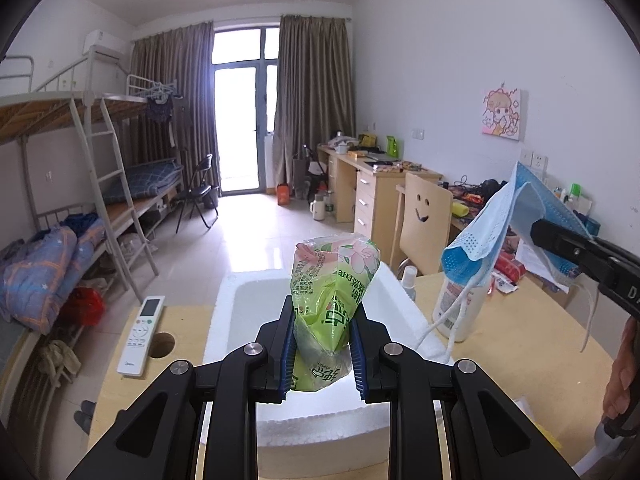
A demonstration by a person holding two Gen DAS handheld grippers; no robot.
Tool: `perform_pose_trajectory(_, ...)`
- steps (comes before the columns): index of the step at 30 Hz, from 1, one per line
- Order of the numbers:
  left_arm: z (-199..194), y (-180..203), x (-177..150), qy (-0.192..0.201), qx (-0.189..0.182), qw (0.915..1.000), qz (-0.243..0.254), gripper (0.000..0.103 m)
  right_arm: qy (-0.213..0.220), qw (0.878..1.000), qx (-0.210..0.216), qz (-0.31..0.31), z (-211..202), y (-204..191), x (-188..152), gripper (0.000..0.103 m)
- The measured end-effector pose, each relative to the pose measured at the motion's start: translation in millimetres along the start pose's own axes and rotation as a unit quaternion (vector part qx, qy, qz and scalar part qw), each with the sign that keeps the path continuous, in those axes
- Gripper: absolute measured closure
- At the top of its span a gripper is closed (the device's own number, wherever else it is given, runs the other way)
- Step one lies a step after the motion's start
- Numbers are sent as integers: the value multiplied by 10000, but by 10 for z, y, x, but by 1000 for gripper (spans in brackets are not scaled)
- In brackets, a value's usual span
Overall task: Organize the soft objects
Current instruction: 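Open the left tool over the foam box while the right tool drops the mask inside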
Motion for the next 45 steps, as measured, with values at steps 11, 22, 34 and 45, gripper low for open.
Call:
perform_pose_trajectory(11, 71, -115, -36, -23, 170, 9998, -76, 50, -6, 10000, -53, 79, 10, 70, -16, 89)
perform_pose_trajectory(22, -84, -138, -53, 234, 316, 9992, -105, 1, -19, 9999, -70, 84, 5, 42, -18, 89)
perform_pose_trajectory(34, -316, -308, -161, 327, 587, 9976, -163, 1, -145, 9998, 131, -40, 142, -128, -27, 89)
perform_pose_trajectory(45, -541, -553, -307, 338, 1026, 9936, -335, 1, -440, 9976, 513, -134, 382, -402, -101, 89)
Point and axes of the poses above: each gripper's, at about its wrist camera, not at the fingertips, and z roughly the way its jaws point, y to its right, x to its top, the point moved 2 cm from there along z, roughly the way its jaws point, and after that the axes turned 14 degrees about z, right-handed, at the moved point
